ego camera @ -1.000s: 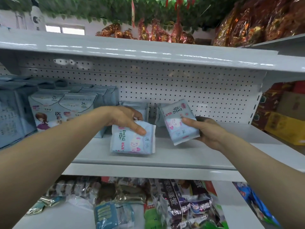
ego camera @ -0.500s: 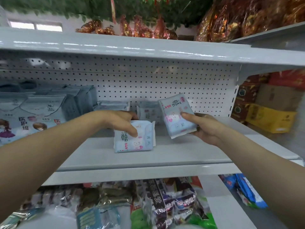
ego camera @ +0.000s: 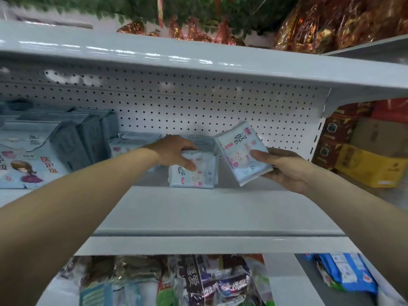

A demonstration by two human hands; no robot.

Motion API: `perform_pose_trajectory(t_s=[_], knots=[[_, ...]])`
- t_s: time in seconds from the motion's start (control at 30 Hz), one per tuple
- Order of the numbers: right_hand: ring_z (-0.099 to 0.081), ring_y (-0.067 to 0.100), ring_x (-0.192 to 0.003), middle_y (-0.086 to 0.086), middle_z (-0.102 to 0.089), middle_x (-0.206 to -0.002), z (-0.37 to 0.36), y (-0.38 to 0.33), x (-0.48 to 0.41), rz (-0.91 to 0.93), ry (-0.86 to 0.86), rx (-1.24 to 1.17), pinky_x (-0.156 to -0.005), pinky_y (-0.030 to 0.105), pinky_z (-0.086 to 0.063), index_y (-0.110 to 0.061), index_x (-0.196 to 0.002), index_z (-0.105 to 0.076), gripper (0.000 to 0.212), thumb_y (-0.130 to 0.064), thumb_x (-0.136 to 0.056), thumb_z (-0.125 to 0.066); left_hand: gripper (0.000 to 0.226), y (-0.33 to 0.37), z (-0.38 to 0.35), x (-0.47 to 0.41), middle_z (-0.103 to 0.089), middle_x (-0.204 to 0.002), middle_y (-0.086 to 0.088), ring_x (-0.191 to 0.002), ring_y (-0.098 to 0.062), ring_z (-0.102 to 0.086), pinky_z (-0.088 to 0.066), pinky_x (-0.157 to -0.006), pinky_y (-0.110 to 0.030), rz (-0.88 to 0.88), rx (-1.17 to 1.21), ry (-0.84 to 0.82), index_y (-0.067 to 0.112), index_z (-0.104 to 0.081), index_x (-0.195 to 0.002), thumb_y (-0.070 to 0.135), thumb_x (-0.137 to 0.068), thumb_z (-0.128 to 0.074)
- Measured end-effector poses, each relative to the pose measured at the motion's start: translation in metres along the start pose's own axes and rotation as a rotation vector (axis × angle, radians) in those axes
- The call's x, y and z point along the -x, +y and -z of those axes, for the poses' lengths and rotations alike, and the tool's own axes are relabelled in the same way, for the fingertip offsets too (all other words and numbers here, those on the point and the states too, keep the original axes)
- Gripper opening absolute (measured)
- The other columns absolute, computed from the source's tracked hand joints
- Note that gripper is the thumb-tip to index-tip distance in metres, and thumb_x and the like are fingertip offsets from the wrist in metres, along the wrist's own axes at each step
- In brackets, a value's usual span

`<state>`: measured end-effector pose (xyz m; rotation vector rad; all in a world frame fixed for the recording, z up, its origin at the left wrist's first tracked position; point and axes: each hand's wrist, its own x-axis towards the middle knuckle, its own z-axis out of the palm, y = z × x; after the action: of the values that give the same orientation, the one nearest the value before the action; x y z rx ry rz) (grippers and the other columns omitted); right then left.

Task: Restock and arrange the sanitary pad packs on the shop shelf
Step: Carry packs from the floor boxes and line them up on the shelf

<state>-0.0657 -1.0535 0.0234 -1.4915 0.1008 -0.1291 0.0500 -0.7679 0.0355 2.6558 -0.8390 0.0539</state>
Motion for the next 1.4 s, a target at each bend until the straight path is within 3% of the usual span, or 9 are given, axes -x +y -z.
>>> perform_pose_trajectory(t_s=[0.13, 0.23, 0.43, 0.57, 0.7, 0.8, 1.03, 1.23, 1.4], knots=[[-0.075, 0.02, -0.098, 0.01, -0.077, -0.108, 0.008, 0.004, -0.002, -0.024, -0.015, 0.035, -0.072, 0.025, -0.061, -0.002, -0.115, -0.07, 0.039, -0.019, -0.082, -0.08, 0.059, -0.004, -0.01, -0.017, -0.059, -0.113, 0.0, -0.105, -0.021, -0.057, -0.05, -0.093, -0.038, 0.028, 0.005, 0.113, 0.021, -0.056, -0.111, 0.039, -0.067, -0.091], [-0.073, 0.021, -0.103, 0.01, -0.076, -0.11, 0.012, 0.006, -0.003, -0.03, -0.023, 0.068, -0.075, 0.026, -0.061, -0.003, -0.116, -0.071, 0.049, -0.027, -0.074, -0.082, 0.057, -0.006, -0.015, -0.024, -0.047, -0.105, 0.002, -0.102, -0.019, -0.052, -0.046, -0.088, -0.032, 0.02, -0.019, 0.159, 0.026, -0.052, -0.107, 0.041, -0.067, -0.09], [-0.073, 0.02, -0.103, 0.008, -0.077, -0.109, 0.015, 0.002, -0.001, -0.008, -0.02, 0.117, -0.077, 0.025, -0.06, -0.004, -0.115, -0.07, 0.049, -0.033, -0.076, -0.08, 0.067, -0.01, -0.019, -0.033, -0.047, -0.109, -0.002, -0.106, -0.018, -0.035, -0.036, -0.084, -0.033, 0.035, -0.094, 0.229, 0.022, -0.056, -0.116, 0.05, -0.065, -0.088], [-0.073, 0.02, -0.102, 0.007, -0.078, -0.105, 0.011, -0.001, 0.002, 0.007, -0.047, 0.206, -0.084, 0.028, -0.058, -0.003, -0.112, -0.071, 0.057, -0.037, -0.068, -0.082, 0.067, -0.01, -0.019, -0.032, -0.05, -0.109, -0.002, -0.11, -0.022, -0.041, -0.04, -0.086, -0.034, 0.035, -0.091, 0.228, 0.022, -0.057, -0.116, 0.054, -0.064, -0.087], [-0.073, 0.022, -0.103, 0.007, -0.078, -0.103, 0.003, -0.005, 0.0, 0.025, -0.078, 0.357, -0.093, 0.033, -0.058, -0.003, -0.11, -0.07, 0.043, -0.026, -0.076, -0.084, 0.068, -0.008, -0.011, -0.024, -0.053, -0.12, -0.003, -0.112, -0.02, -0.046, -0.042, -0.089, -0.033, 0.019, -0.043, 0.193, 0.02, -0.059, -0.124, 0.055, -0.071, -0.083], [-0.072, 0.02, -0.104, 0.003, -0.078, -0.101, -0.01, -0.008, -0.004, 0.048, -0.12, 0.536, -0.097, 0.036, -0.056, -0.01, -0.108, -0.072, 0.038, -0.024, -0.076, -0.086, 0.059, -0.007, 0.005, -0.012, -0.056, -0.123, -0.002, -0.111, -0.016, -0.05, -0.039, -0.086, -0.029, 0.007, 0.086, 0.273, 0.016, -0.06, -0.126, 0.054, -0.084, -0.072], [-0.073, 0.013, -0.095, 0.0, -0.078, -0.1, -0.06, -0.003, -0.013, 0.113, -0.211, 0.638, -0.075, 0.021, -0.057, -0.01, -0.109, -0.073, 0.042, -0.021, -0.072, -0.09, 0.047, -0.018, 0.031, 0.014, -0.063, -0.119, 0.008, -0.113, -0.014, -0.057, -0.042, -0.091, -0.031, 0.058, 0.141, 0.271, 0.026, -0.063, -0.115, 0.065, -0.091, -0.053], [-0.07, 0.016, -0.104, -0.003, -0.075, -0.107, -0.086, 0.007, -0.032, 0.185, -0.106, 0.704, -0.094, 0.034, -0.056, -0.022, -0.103, -0.072, 0.055, -0.029, -0.055, -0.097, 0.053, -0.005, 0.03, 0.042, -0.06, -0.118, 0.016, -0.105, -0.003, -0.057, -0.044, -0.087, -0.024, 0.014, 0.166, 0.013, 0.034, -0.062, -0.121, 0.064, -0.078, -0.071], [-0.068, 0.021, -0.105, 0.003, -0.073, -0.107, -0.094, 0.015, -0.034, 0.233, -0.017, 0.725, -0.094, 0.037, -0.055, -0.022, -0.097, -0.068, 0.046, -0.02, -0.061, -0.097, 0.057, -0.008, 0.017, 0.041, -0.06, -0.121, 0.011, -0.111, -0.01, -0.055, -0.043, -0.089, -0.023, -0.013, 0.1, 0.045, 0.028, -0.064, -0.121, 0.041, -0.071, -0.088]])
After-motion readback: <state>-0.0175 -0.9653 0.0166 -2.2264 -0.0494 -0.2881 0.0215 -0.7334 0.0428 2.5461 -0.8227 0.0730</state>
